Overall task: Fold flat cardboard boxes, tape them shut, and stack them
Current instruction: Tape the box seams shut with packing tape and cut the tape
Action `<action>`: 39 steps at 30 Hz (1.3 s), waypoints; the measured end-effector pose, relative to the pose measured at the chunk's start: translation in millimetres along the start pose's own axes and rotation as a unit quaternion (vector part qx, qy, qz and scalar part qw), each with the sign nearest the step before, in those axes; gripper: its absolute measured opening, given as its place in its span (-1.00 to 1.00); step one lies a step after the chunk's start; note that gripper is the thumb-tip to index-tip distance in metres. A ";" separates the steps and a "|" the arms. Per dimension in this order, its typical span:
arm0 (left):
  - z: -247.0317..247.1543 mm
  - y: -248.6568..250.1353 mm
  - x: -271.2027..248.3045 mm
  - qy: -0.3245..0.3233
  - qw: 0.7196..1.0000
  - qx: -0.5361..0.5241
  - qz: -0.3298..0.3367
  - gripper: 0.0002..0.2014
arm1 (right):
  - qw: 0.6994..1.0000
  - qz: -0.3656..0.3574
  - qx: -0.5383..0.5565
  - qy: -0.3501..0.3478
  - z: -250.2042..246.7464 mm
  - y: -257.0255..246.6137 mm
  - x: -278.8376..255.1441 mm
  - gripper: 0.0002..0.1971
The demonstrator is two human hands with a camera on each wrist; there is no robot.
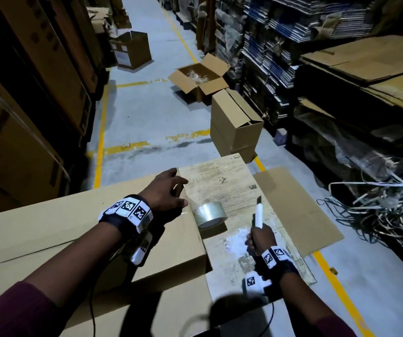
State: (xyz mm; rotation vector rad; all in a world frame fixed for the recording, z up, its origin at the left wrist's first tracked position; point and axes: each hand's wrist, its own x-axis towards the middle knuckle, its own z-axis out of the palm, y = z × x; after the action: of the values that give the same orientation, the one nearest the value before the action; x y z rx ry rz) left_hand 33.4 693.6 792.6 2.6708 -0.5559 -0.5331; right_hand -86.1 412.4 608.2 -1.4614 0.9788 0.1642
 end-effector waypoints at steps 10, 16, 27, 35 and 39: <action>-18.8 18.8 43.4 -0.099 0.988 0.098 0.062 -0.45 | 0.985 0.000 0.112 -0.129 61.7 -56.7 -49.4 -0.48; -22.2 19.9 61.9 -0.159 0.976 0.115 0.092 -0.46 | 0.955 0.003 0.291 -0.057 60.7 -78.4 -51.4 -0.49; -11.5 43.8 99.8 -0.316 0.924 -0.174 0.129 -0.78 | 0.927 -0.055 0.371 0.008 39.1 -109.7 -92.8 -0.53; -6.2 37.4 101.3 -0.380 0.889 -0.221 0.130 -0.86 | 0.977 -0.184 0.002 0.106 29.7 -118.3 -121.6 -0.62; 5.0 33.4 97.8 -0.373 0.879 -0.286 0.075 -0.91 | 0.972 -0.205 -0.076 0.088 12.1 -109.2 -135.4 -0.60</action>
State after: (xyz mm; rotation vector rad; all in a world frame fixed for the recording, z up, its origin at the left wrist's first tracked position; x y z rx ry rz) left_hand 104.4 620.5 774.2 1.7819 -0.6597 -1.4412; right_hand -95.2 466.0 773.9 -1.8113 0.7944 -0.1993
